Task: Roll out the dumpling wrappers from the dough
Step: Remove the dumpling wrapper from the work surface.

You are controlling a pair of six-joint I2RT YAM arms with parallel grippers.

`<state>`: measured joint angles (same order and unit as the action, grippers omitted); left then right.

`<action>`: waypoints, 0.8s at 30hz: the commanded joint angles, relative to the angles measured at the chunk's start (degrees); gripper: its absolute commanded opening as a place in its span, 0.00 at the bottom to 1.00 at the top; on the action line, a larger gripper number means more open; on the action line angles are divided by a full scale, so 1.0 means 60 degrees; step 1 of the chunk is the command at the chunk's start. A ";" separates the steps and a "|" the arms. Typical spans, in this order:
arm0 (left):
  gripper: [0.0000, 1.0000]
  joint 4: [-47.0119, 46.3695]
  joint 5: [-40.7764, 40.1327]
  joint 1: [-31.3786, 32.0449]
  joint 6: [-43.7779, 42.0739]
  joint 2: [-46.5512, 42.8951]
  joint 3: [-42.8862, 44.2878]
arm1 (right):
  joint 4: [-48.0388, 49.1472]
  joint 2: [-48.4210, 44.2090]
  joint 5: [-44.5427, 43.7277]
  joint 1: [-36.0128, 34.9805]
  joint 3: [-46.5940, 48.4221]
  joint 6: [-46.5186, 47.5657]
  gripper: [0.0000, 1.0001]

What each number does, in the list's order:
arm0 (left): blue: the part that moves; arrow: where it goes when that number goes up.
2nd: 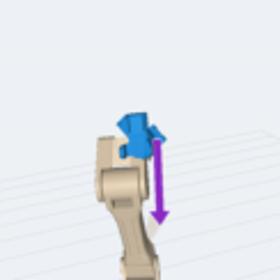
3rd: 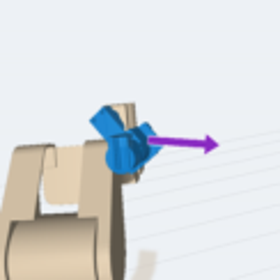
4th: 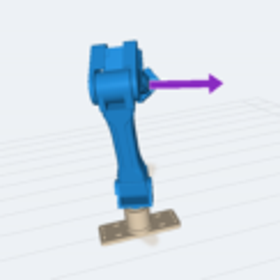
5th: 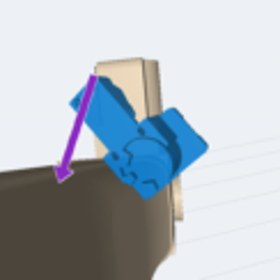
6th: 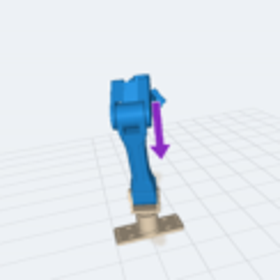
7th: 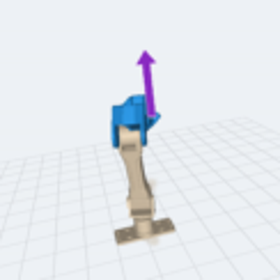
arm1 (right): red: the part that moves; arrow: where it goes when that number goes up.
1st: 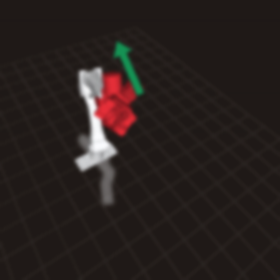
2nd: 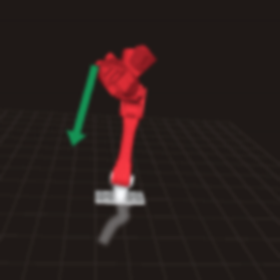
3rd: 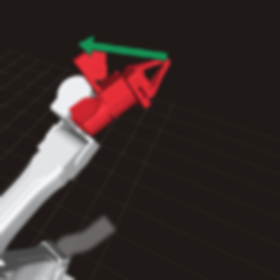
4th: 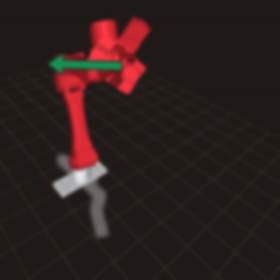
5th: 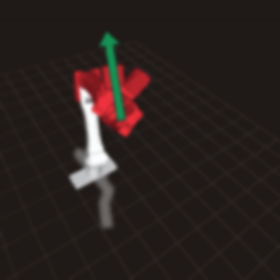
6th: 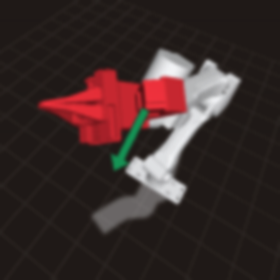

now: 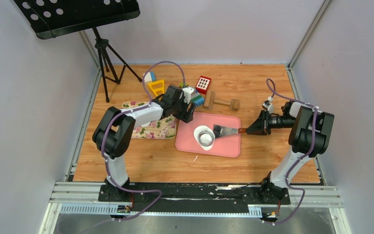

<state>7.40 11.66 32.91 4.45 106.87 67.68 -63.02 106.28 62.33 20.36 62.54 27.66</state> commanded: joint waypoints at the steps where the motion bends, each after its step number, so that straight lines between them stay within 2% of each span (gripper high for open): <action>1: 0.77 -0.0270 0.0122 0.0023 0.0108 -0.0554 0.0087 | -0.0537 0.0213 0.0408 -0.0025 0.0338 0.1045 0.00; 6: 0.77 -0.0285 0.0128 0.0024 0.0116 -0.0577 0.0062 | -0.0683 0.0144 0.0747 0.0056 0.0446 0.1239 0.00; 12: 0.77 -0.0282 0.0124 0.0024 0.0086 -0.0615 0.0054 | -0.1834 0.0674 0.1198 0.0306 0.0750 0.2312 0.00; 19: 0.77 -0.0283 0.0109 0.0016 0.0064 -0.0631 0.0049 | -0.4007 0.1809 0.1737 0.0328 0.1285 0.4687 0.00; 24: 0.77 -0.0280 0.0107 0.0016 0.0064 -0.0619 0.0069 | -0.3595 0.1581 0.1456 0.0330 0.1152 0.4362 0.00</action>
<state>7.42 11.75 32.91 4.60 106.43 67.68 -82.32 117.47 68.05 22.28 68.51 50.68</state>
